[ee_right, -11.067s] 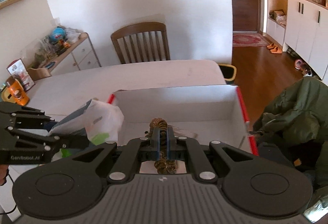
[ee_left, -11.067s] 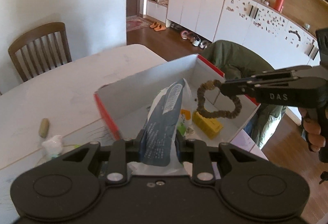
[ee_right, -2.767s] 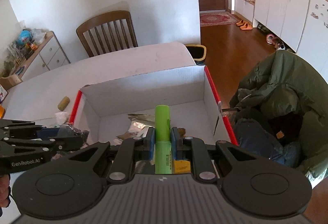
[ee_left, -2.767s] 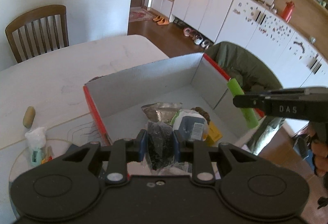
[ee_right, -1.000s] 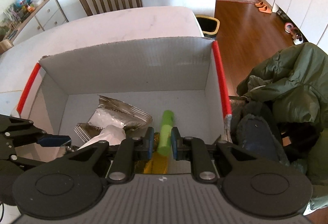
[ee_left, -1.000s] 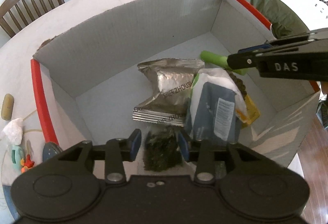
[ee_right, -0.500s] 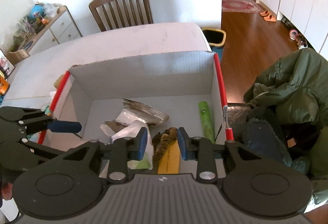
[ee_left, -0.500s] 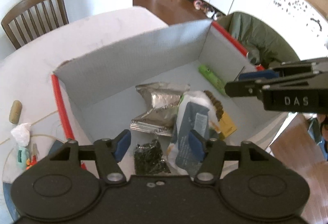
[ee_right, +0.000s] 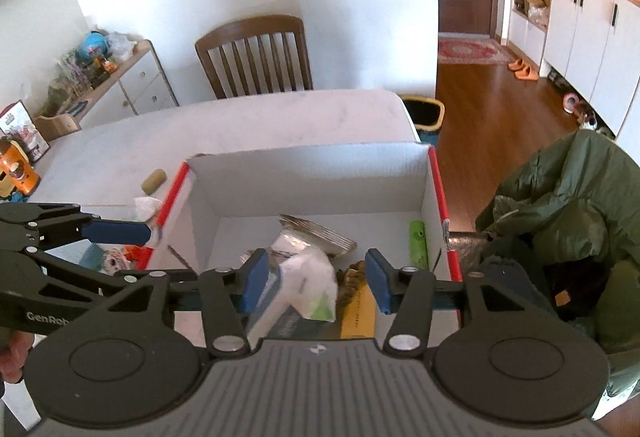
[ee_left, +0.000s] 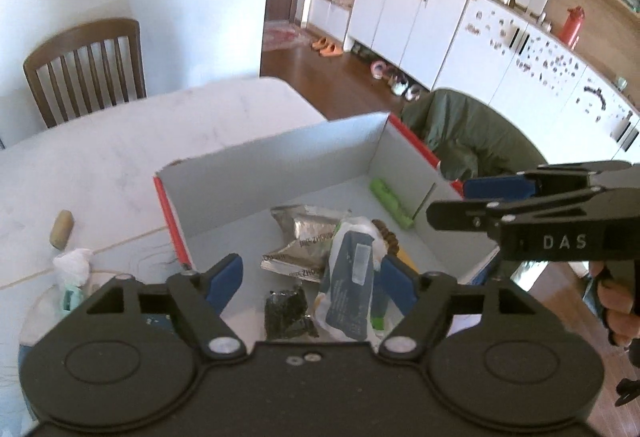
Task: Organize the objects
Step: 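Withdraw both tools from the shoebox back toward the mat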
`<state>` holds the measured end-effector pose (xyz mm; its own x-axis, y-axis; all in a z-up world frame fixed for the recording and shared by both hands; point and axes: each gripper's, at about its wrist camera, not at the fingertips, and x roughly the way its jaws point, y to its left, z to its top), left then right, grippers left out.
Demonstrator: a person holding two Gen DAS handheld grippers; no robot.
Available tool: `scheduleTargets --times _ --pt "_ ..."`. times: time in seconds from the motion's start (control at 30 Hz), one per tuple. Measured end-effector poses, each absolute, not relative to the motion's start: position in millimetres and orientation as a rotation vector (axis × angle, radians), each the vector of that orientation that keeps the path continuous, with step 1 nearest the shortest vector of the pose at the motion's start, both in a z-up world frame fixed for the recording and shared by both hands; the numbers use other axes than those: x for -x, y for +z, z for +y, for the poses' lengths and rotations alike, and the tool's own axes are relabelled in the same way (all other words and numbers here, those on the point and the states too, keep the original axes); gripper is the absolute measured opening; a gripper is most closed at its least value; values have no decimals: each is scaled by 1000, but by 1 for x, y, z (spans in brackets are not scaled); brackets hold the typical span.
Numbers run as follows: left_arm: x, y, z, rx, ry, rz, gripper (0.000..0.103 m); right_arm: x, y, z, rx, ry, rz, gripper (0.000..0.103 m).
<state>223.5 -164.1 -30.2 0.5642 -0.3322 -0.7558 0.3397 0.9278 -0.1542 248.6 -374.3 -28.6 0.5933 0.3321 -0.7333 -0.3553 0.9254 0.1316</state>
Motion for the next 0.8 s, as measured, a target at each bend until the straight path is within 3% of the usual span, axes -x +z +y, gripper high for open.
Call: scheduleTargets --times 0.37,0.8 --pt "-198 -5 -127 10 -367 810 83 -219 -5 -354 12 427 784 68" --pt "-180 8 -78 20 -353 772 98 -193 8 -301 20 470 739 84"
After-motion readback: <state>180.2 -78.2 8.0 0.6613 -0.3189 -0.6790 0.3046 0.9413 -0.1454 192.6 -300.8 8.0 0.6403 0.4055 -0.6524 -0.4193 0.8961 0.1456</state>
